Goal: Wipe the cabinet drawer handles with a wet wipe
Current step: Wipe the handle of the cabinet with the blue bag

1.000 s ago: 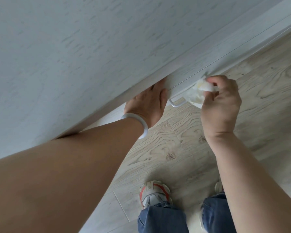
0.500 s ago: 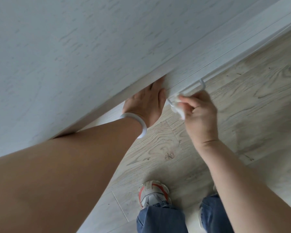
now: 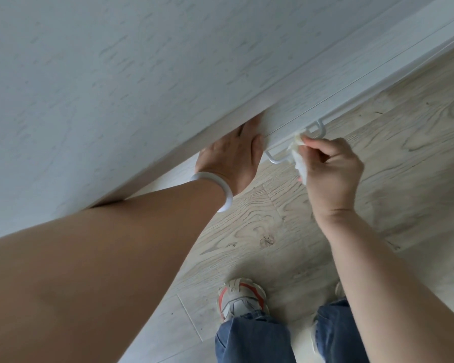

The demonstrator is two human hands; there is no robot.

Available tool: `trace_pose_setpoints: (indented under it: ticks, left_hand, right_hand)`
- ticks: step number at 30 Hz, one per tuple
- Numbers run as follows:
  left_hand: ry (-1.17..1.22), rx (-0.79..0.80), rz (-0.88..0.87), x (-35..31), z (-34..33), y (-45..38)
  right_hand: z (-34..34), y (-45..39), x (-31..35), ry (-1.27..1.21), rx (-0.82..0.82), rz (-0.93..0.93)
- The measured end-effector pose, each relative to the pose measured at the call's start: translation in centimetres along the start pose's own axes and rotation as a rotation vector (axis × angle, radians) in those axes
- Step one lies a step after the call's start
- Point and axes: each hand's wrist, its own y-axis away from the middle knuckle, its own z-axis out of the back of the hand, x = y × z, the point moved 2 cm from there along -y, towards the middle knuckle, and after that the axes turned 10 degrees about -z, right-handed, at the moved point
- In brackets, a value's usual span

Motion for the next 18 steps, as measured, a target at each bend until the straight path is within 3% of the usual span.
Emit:
trace_pose_setpoints:
  ticks: [4, 10, 14, 18]
  left_hand:
    - [0.009, 0.001, -0.002, 0.2, -0.1, 0.0]
    - [-0.067, -0.026, -0.02, 0.1, -0.2, -0.2]
    - [-0.111, -0.029, -0.029, 0.5, -0.5, -0.2]
    - [-0.194, -0.054, -0.084, 0.8, -0.6, -0.6]
  right_hand:
    - [-1.8, 2.2, 0.2, 0.168, 0.212, 0.124]
    - [1.6, -2.0, -0.2, -0.003, -0.014, -0.096]
    - [-1.6, 3.0, 0.3, 0.032, 0.175, -0.069]
    - [-1.1, 2.3, 1.8, 0.163, 0.21, -0.14]
